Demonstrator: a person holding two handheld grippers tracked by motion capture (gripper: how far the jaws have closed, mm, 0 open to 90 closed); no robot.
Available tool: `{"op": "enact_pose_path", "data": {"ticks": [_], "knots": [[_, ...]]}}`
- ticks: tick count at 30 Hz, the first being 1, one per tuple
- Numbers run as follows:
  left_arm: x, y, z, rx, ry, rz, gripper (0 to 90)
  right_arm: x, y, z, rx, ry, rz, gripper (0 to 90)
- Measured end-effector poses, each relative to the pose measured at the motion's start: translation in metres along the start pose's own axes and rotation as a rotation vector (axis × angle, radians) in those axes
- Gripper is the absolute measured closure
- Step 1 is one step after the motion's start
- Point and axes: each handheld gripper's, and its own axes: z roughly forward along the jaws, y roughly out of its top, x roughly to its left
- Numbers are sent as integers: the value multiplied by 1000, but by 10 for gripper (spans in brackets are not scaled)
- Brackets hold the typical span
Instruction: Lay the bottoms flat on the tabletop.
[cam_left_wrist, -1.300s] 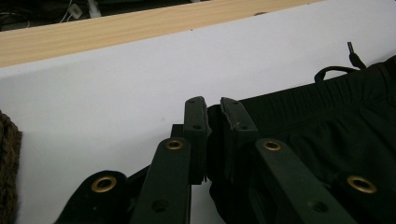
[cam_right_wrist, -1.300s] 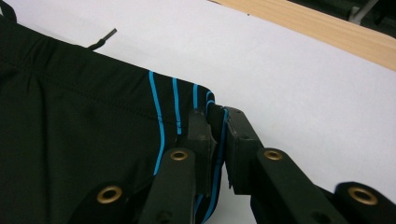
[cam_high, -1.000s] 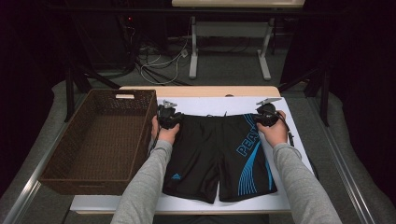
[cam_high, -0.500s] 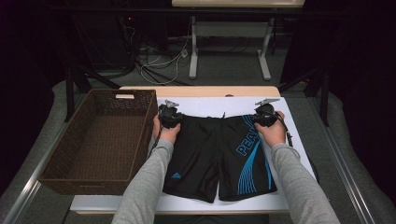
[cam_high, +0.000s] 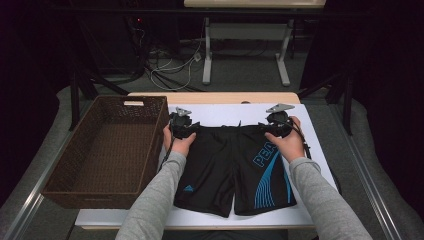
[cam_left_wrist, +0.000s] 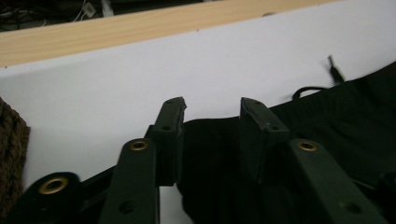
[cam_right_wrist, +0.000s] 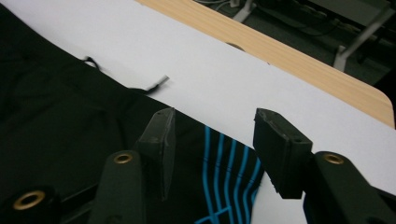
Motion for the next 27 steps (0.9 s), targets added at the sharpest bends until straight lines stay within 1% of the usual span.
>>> {"op": "enact_pose_path", "data": {"ticks": [1, 3, 4, 5, 7, 9, 10, 12, 13, 14, 15, 16, 17, 18, 19, 21, 22, 23, 24, 25, 26, 27], "knots": [[-2, 0, -3, -5, -7, -10, 562, 3, 2, -3, -3, 10, 5, 460], [-6, 0, -8, -4, -23, -27, 506, 7, 5, -7, -10, 23, -1, 449], [-8, 0, -10, -11, -31, -32, 482, 10, 6, -9, -12, 25, 3, 443], [-10, 0, -13, -9, -42, -44, 465, 11, 7, -10, -17, 24, -6, 440], [-14, -3, -18, -9, -67, -55, 434, 12, 6, -11, -6, 34, -1, 440], [-18, -6, -24, -15, -75, -48, 420, 10, 2, -10, 23, 35, 17, 485], [-20, -8, -28, -11, -86, -44, 414, 8, -1, -8, 39, 39, 26, 513], [-23, -12, -35, -28, -102, -54, 405, 6, -8, -6, 71, 48, 60, 558], [-25, -14, -38, -31, -113, -53, 401, 4, -12, -4, 85, 46, 57, 573], [-26, -17, -42, -34, -115, -48, 401, 3, -16, -3, 97, 43, 67, 595], [-27, -19, -46, -37, -125, -43, 401, 2, -20, -2, 107, 39, 72, 636], [-28, -22, -49, -32, -134, -37, 401, -1, -24, -2, 116, 42, 68, 704], [-29, -24, -53, -31, -140, -47, 401, -2, -27, -1, 121, 52, 82, 743], [-30, -27, -57, -29, -147, -48, 400, -2, -30, -1, 126, 52, 104, 776], [-30, -30, -61, -28, -157, -49, 400, -4, -34, -1, 132, 55, 100, 801], [-32, -36, -68, -22, -168, -42, 401, -4, -40, 0, 146, 49, 107, 825], [-33, -39, -72, -16, -178, -43, 401, -5, -43, 2, 146, 42, 102, 834], [-33, -41, -76, -13, -185, -45, 401, -5, -45, 3, 155, 43, 112, 847], [-33, -45, -81, -9, -194, -39, 401, -6, -47, 3, 157, 43, 109, 859], [-34, -49, -85, -12, -202, -47, 401, -5, -50, 4, 165, 43, 124, 864], [-34, -52, -89, -16, -211, -58, 401, -6, -52, 5, 171, 47, 124, 871], [-34, -56, -94, -16, -218, -60, 401, -7, -55, 5, 177, 42, 126, 876]]}}
